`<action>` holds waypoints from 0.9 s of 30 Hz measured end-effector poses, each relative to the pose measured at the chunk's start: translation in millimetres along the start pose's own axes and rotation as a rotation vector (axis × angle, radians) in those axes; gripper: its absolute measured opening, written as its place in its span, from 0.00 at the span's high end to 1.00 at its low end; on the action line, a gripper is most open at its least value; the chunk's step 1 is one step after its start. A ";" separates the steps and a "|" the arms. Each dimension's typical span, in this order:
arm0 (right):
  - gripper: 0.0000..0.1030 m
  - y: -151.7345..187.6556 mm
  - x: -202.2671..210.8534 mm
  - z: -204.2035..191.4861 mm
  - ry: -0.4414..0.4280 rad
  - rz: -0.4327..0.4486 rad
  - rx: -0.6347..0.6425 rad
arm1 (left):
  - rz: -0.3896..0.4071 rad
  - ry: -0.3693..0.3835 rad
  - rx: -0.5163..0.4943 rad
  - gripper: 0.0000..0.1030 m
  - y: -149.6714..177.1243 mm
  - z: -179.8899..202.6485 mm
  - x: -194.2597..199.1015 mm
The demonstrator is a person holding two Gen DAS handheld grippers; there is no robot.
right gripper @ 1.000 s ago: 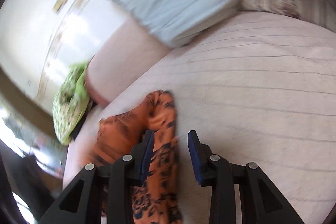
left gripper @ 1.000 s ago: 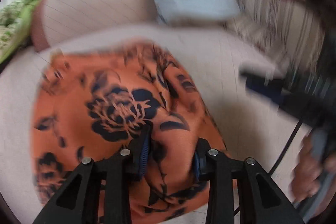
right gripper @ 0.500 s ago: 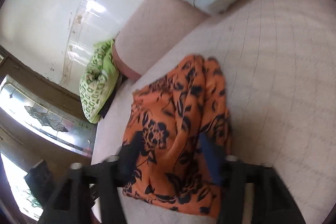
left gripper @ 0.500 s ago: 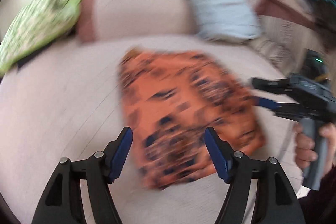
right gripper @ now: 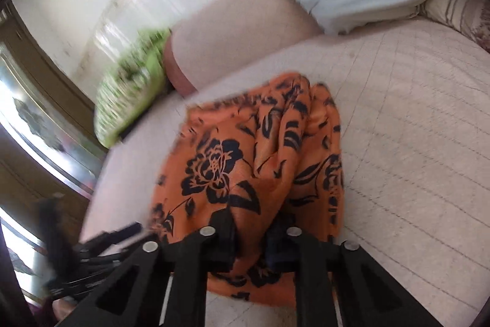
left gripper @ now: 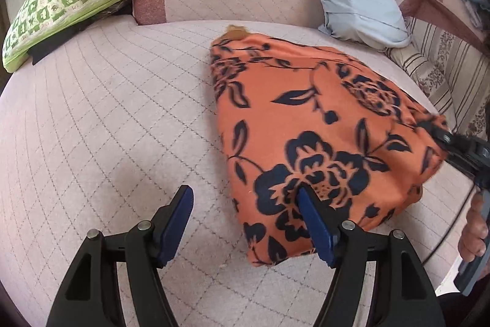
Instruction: Fold small clothes
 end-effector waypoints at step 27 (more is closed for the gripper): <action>0.84 6.6 -58.7 1.9 0.073 -0.174 0.167 | -0.080 -0.040 0.039 0.23 -21.7 19.2 -39.6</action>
Point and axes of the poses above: each gripper's, at about its wrist camera, not at the fingertips, and x roughly against the way its jaws point, z to its right, y to its underside, the point moved 8 cm from there along -x, roughly the way its jaws point, and after that the axes turned 9 degrees about x, right-handed, at the moved point
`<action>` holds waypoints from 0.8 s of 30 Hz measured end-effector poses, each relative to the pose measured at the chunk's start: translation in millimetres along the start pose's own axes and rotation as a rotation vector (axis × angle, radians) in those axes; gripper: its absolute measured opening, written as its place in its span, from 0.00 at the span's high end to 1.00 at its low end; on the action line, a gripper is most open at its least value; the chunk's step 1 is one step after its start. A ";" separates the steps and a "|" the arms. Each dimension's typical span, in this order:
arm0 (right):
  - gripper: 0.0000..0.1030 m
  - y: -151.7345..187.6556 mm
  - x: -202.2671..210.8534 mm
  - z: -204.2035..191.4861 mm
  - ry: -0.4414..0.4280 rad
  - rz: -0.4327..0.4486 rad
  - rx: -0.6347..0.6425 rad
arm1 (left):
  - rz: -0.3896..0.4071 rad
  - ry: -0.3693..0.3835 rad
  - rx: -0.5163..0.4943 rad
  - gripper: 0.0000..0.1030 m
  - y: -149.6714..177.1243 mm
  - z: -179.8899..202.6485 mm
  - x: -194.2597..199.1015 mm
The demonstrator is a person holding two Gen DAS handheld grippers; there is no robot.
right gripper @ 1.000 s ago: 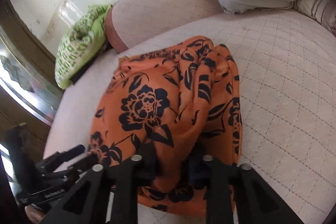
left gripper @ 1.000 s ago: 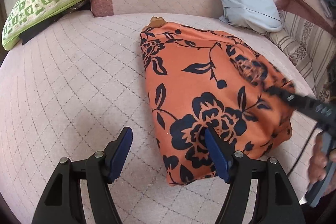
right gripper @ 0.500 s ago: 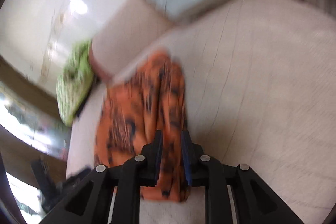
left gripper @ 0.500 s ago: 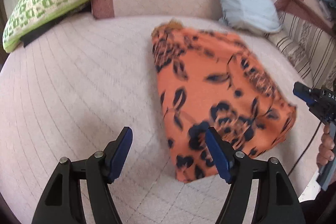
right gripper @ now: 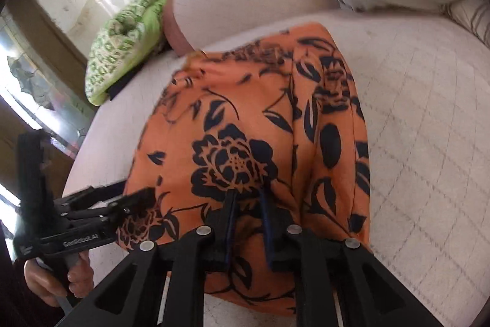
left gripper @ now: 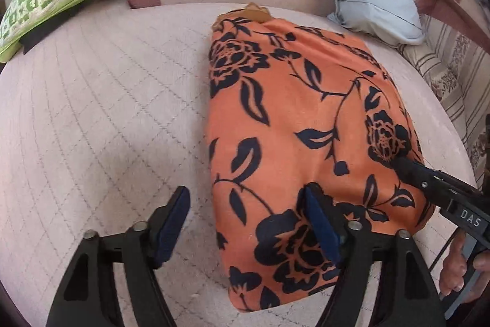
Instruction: Fold small clothes
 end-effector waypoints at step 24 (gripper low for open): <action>0.81 -8.4 72.3 49.1 -0.065 0.208 -0.253 | -0.007 -0.058 -0.101 0.22 -83.7 63.7 -2.4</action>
Point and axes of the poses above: each gripper's, at about its wrist camera, not at the fingertips, and x roughly against the way its jaws point, z to its right, y to its underside, the point moved 8 cm from there along -x, roughly the way its jaws point, and after that the axes turned 9 degrees about x, right-handed, at the moved point
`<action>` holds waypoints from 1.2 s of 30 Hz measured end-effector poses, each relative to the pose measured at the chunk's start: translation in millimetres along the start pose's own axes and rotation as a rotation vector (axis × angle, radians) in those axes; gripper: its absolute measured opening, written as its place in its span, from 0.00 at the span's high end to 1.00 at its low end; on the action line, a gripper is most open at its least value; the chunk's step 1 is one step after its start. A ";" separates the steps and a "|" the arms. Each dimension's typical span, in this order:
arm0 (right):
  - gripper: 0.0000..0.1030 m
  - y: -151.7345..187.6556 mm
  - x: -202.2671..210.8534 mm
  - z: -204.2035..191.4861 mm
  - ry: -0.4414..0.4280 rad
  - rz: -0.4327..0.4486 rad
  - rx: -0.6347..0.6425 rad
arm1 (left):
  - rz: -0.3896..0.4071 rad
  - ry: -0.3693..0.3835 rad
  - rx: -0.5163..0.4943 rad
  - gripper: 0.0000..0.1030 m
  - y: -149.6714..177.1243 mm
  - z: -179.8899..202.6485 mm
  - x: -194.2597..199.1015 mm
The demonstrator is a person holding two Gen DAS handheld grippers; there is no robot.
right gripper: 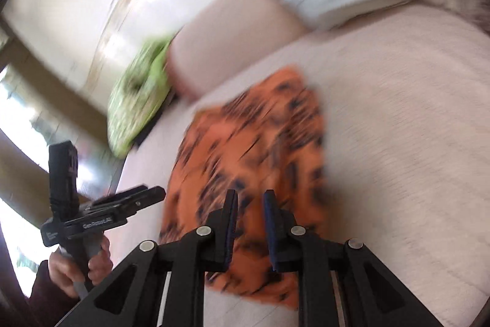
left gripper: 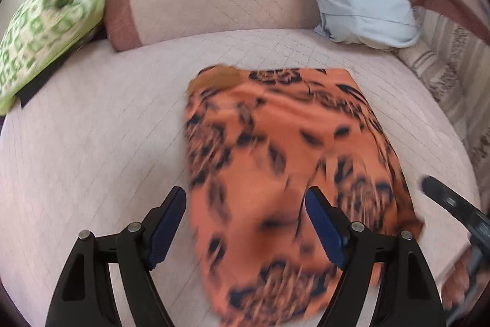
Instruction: Fold small clothes
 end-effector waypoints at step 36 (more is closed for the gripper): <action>0.80 35.4 -46.0 -41.5 -0.011 -0.128 0.046 | -0.003 -0.083 -0.017 0.01 45.3 -19.6 -3.2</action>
Point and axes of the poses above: each gripper's, at about its wrist camera, not at the fingertips, and x roughly against the way its jaws point, z to its right, y to its underside, the point moved 8 cm from there along -x, roughly the way its jaws point, and after that the axes turned 9 degrees about x, right-handed, at the moved point
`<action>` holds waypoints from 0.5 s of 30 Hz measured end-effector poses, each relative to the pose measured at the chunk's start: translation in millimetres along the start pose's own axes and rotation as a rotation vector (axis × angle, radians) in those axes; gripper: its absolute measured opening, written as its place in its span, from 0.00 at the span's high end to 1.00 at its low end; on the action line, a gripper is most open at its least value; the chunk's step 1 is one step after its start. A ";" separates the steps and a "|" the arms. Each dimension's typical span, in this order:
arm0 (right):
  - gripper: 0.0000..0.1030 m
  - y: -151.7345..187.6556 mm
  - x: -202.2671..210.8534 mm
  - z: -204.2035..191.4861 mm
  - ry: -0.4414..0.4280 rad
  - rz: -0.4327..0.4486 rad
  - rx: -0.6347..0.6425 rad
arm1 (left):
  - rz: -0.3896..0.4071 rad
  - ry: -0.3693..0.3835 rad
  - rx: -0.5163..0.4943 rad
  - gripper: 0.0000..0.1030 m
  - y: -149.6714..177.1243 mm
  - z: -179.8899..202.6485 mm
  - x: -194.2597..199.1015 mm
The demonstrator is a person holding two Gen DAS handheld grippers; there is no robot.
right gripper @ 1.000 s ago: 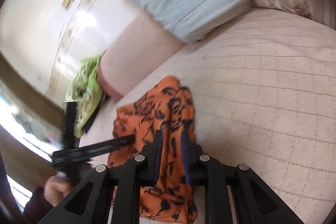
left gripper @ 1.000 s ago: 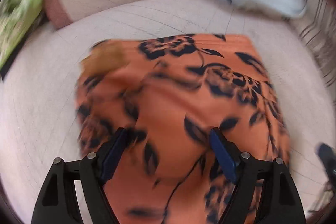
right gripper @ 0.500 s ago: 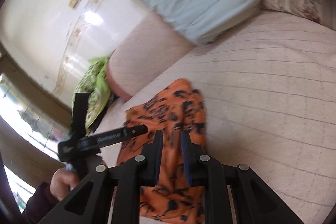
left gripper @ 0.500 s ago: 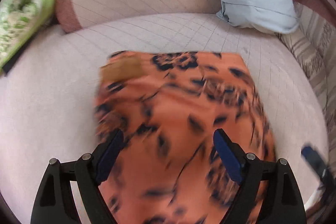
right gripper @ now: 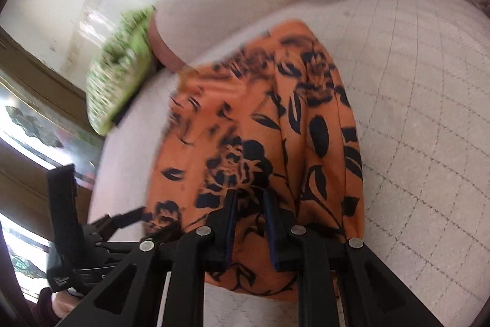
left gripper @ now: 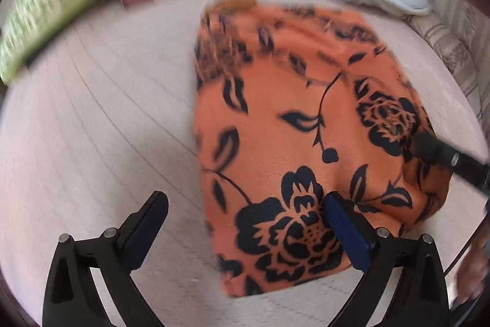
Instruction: Fold small clothes
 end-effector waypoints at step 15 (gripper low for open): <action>0.80 -7.4 40.7 -48.1 0.043 0.225 0.109 | 0.321 -0.083 0.000 0.01 -7.0 -14.9 82.6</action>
Point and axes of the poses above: each gripper's, at about its wrist camera, not at the fingertips, and x roughly against the way its jaws point, z to its right, y to its underside, the point moved 8 cm from there along -x, roughly the way its jaws point, and after that the axes turned 9 degrees about x, right-handed, at the moved point
